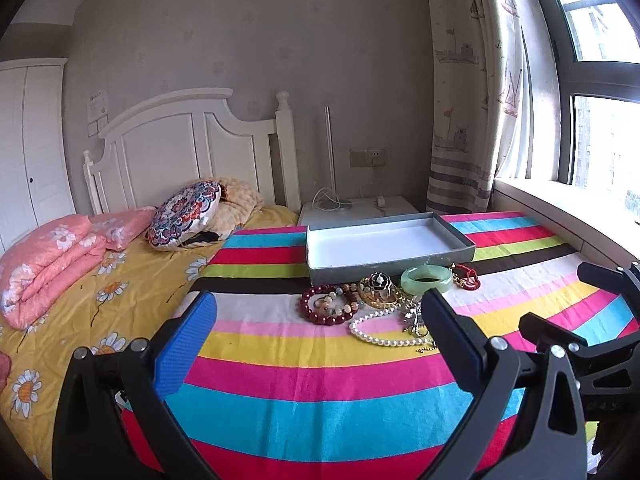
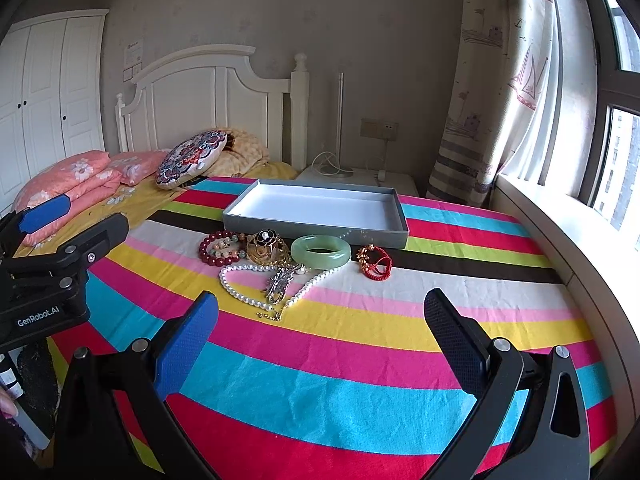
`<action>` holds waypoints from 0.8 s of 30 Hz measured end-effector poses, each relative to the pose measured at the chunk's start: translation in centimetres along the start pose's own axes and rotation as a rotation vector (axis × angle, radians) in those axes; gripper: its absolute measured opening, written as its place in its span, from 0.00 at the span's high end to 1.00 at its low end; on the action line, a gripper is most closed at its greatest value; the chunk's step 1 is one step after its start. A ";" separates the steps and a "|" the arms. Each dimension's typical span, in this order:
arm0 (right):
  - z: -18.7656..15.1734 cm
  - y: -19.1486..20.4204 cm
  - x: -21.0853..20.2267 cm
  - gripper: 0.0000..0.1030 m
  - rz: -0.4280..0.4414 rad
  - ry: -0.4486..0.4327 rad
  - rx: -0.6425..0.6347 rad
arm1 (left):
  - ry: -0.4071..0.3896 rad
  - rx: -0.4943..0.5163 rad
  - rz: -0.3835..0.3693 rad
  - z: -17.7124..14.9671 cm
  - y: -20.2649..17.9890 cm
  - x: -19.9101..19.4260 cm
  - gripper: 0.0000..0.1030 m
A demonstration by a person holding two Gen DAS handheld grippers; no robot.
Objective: Organize jewelry
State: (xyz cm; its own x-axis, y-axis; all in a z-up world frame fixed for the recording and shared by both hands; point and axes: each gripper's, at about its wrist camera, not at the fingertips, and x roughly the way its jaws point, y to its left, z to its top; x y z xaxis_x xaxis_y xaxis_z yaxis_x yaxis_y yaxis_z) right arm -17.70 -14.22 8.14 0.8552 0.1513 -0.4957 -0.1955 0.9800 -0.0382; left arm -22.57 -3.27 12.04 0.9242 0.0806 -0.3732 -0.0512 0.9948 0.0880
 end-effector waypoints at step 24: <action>0.0 0.2 -0.4 0.04 -0.006 -0.022 0.000 | -0.005 -0.022 -0.021 -0.8 0.0 0.2 0.02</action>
State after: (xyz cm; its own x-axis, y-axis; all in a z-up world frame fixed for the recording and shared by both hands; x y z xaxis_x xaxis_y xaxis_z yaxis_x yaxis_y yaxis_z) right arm -18.05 -14.11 8.35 0.8668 0.1478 -0.4762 -0.1898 0.9810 -0.0411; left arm -22.69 -3.24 11.27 0.9273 0.0595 -0.3697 -0.0403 0.9974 0.0596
